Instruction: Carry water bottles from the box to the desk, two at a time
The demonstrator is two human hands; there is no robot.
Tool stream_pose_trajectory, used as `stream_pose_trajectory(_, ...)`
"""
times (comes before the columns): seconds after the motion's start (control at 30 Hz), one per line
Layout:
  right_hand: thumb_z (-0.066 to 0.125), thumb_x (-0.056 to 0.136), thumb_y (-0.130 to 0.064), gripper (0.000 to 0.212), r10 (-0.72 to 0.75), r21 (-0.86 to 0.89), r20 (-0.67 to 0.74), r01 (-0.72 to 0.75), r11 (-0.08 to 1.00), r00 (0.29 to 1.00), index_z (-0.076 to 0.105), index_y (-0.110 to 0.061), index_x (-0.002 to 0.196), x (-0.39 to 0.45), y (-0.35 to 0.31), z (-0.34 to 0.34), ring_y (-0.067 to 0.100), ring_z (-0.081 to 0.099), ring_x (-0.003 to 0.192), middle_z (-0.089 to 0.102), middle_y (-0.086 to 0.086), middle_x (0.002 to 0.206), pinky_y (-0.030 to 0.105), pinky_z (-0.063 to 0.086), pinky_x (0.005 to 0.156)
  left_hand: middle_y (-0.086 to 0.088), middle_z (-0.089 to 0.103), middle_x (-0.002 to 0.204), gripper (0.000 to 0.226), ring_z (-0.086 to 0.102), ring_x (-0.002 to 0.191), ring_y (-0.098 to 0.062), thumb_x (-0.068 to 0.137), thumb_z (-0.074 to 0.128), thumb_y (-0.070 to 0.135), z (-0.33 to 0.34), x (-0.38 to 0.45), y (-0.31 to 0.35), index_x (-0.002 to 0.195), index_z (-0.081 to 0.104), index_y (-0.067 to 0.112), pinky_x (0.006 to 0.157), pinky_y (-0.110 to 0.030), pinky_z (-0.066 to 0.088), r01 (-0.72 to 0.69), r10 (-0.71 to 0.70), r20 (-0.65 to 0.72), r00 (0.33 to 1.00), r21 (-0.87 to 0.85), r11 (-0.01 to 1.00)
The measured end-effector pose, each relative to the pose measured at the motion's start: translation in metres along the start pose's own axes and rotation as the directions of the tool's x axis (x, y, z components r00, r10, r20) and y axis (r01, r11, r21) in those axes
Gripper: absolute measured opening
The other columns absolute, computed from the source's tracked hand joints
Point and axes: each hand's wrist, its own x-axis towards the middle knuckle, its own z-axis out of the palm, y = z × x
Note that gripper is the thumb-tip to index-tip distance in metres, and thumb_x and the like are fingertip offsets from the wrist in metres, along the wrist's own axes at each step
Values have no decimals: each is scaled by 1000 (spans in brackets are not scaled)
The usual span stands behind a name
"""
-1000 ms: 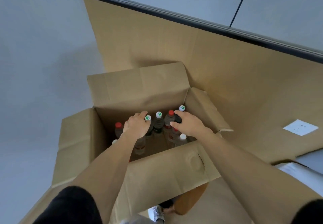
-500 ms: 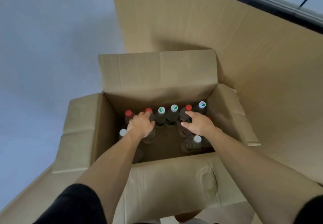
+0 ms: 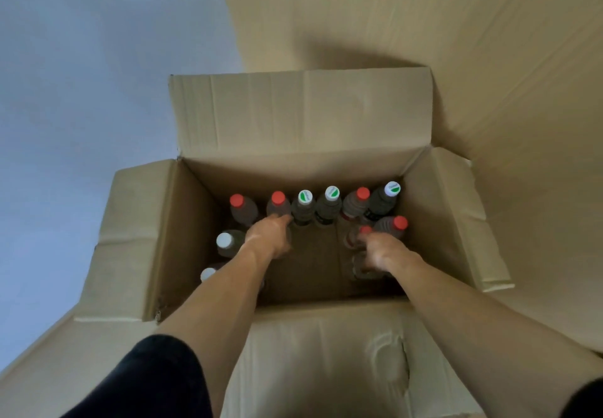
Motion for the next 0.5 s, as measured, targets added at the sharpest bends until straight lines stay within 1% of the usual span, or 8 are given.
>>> stream_pose_trajectory(0.1,61,98,-19,55,-26,-67,36,28,997,999,44,-23,150,12,4,9,29,50,132,50,10,146,39,42,111,-3,50,146,67,53,129,-29,91,68,32,7,11,1,151,38,30,101,-44,50,10,-13,39,999,78,997)
stream_pose_trajectory(0.17,52,102,-18,46,-61,-100,72,68,993,996,46,-20,148,18,4,14,30,49,133,50,11,147,38,40,111,-3,56,139,51,57,124,-29,94,64,33,11,17,0,142,48,31,99,-45,51,11,-15,33,999,108,994)
stream_pose_trajectory(0.23,48,103,-19,43,-101,-128,116,115,985,988,47,-19,146,24,4,18,30,49,134,49,11,148,41,39,113,-5,60,134,39,60,120,-30,97,60,30,12,21,-1,135,53,29,96,-44,50,5,-7,11,1000,162,987)
stream_pose_trajectory(0.33,50,103,-17,41,-84,-118,162,104,988,983,51,-16,143,29,1,19,31,50,132,50,13,147,41,41,111,-6,62,131,32,62,117,-31,100,55,28,10,23,-3,131,54,26,90,-41,50,-19,24,-18,1000,247,969)
stream_pose_trajectory(0.4,49,103,-16,39,-88,-144,158,111,983,984,51,-14,142,32,-1,20,32,51,132,51,14,146,42,43,109,-6,63,129,29,64,115,-30,100,52,25,10,22,-2,129,56,25,88,-41,51,-34,44,-31,999,272,962)
stream_pose_trajectory(0.5,49,103,-15,39,-89,-160,129,110,981,988,51,-15,141,31,-7,19,33,55,126,55,14,141,43,47,105,-4,64,127,31,65,114,-29,99,53,24,11,18,2,130,55,26,85,-39,50,-66,82,-42,996,297,952)
